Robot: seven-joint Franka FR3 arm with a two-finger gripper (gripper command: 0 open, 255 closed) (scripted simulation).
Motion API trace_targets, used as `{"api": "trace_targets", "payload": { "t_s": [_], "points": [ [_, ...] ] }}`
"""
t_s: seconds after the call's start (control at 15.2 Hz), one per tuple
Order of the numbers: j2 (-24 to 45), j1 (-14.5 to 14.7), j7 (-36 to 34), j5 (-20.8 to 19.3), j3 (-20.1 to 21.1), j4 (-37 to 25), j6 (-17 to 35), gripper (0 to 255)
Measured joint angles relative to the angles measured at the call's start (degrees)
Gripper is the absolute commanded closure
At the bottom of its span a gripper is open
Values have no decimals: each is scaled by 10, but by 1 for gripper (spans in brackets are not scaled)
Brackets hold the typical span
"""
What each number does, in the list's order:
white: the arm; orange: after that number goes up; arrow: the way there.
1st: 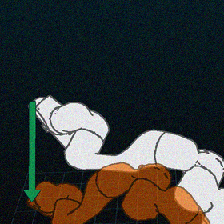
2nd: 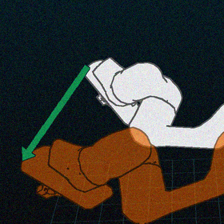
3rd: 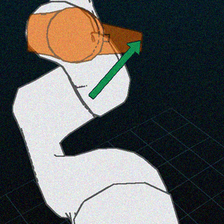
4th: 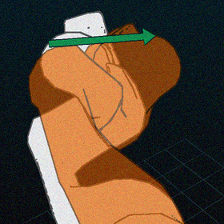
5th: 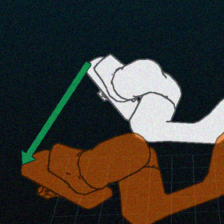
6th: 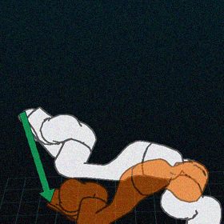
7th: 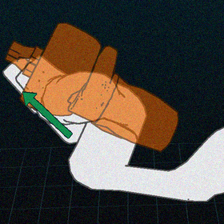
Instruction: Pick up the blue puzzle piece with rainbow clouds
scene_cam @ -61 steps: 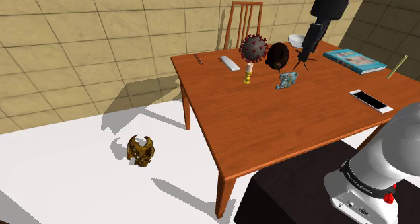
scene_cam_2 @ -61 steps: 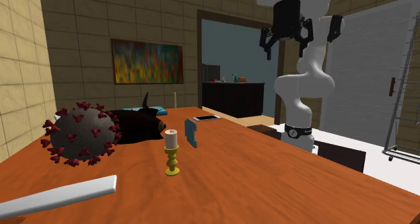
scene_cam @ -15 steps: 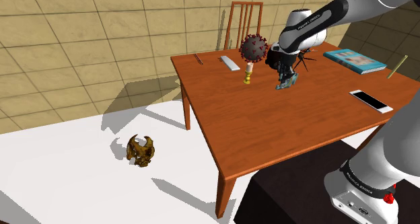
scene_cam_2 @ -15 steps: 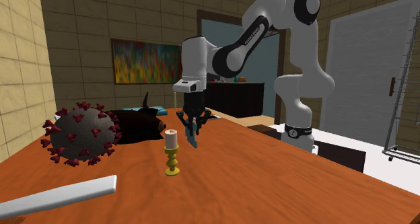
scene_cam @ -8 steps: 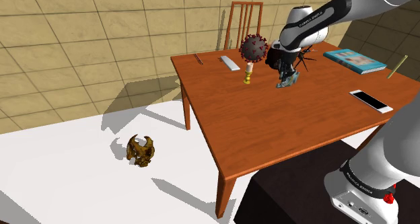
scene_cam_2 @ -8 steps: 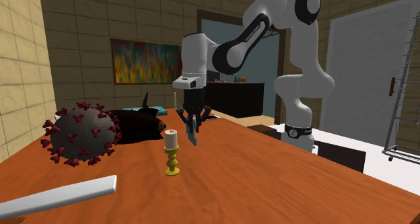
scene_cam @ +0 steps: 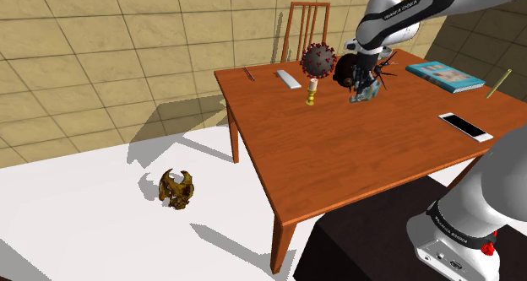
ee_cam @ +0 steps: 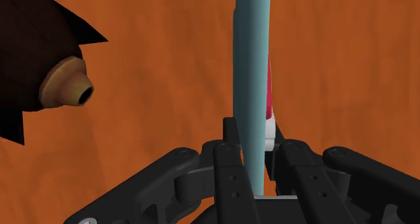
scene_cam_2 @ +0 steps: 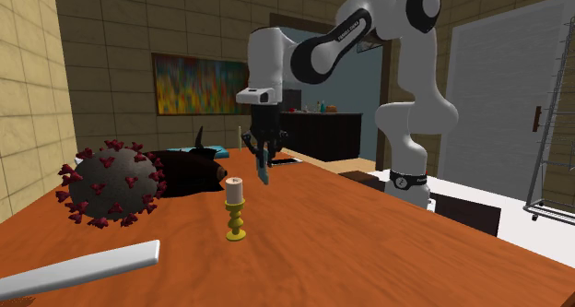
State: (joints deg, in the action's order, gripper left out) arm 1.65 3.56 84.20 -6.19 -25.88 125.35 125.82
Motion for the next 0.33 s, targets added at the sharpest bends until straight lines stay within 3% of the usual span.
{"api": "trace_targets", "payload": {
  "t_s": [0.33],
  "points": [
    [-19, 2, -5, -7, 2, -17, -35, 255]
  ]
}}
